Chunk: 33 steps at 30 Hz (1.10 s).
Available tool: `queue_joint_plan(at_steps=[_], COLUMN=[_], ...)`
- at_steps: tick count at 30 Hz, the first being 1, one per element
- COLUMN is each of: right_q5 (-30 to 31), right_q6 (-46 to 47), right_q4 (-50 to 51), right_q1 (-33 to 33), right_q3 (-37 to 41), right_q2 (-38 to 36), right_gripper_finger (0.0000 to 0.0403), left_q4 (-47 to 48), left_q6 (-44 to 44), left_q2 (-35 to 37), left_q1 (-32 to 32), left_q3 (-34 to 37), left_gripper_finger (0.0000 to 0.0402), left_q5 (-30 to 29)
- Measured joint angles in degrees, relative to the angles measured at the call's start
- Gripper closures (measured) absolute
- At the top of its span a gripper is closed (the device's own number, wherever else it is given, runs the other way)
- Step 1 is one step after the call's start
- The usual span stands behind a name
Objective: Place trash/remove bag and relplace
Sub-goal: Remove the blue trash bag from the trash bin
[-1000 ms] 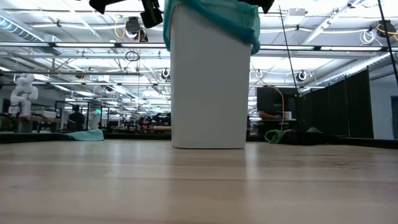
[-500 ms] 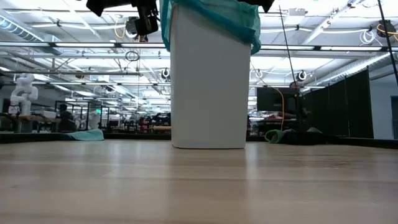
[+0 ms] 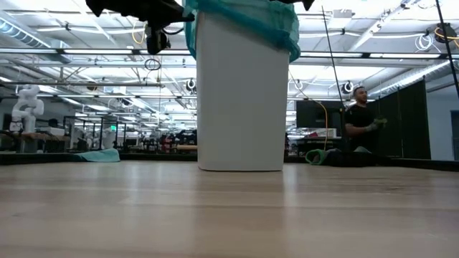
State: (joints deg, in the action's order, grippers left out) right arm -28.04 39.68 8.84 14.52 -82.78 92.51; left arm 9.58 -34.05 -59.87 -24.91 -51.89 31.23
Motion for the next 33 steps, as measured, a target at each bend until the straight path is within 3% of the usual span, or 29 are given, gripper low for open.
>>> queue_joint_plan(at_steps=[6, 11, 15, 19, 28, 33], right_q5=[1.1, 1.1, 1.3, 2.3, 3.0, 3.0], right_q6=[-0.3, -1.0, -1.3, -1.5, -1.8, -2.2], right_q4=[1.7, 3.1, 2.9, 2.7, 2.5, 0.3], right_q1=[0.0, 0.0, 0.0, 0.0, 0.5, 0.8], right_q3=[0.0, 0.0, 0.0, 0.0, 0.0, 0.0], right_q2=[0.0, 0.0, 0.0, 0.0, 0.0, 0.0], right_gripper_finger=[0.0316, 0.0316, 0.0316, 0.0316, 0.0316, 0.0316], left_q4=[-2.4, -10.3, -16.1, -16.0, -16.1, -16.3], left_q6=[1.3, 1.7, -0.2, -1.6, -3.1, -4.5], left_q2=[0.1, 0.1, 0.1, 0.0, 0.0, 0.0], left_q1=[-4.1, -5.8, -6.7, -6.8, -6.5, -5.5], left_q3=[0.0, 0.0, 0.0, 0.0, 0.0, 0.0], left_gripper_finger=[0.0402, 0.0402, 0.0402, 0.0402, 0.0402, 0.0402], left_q5=[-1.3, -1.2, 2.3, 5.8, 5.9, 10.6])
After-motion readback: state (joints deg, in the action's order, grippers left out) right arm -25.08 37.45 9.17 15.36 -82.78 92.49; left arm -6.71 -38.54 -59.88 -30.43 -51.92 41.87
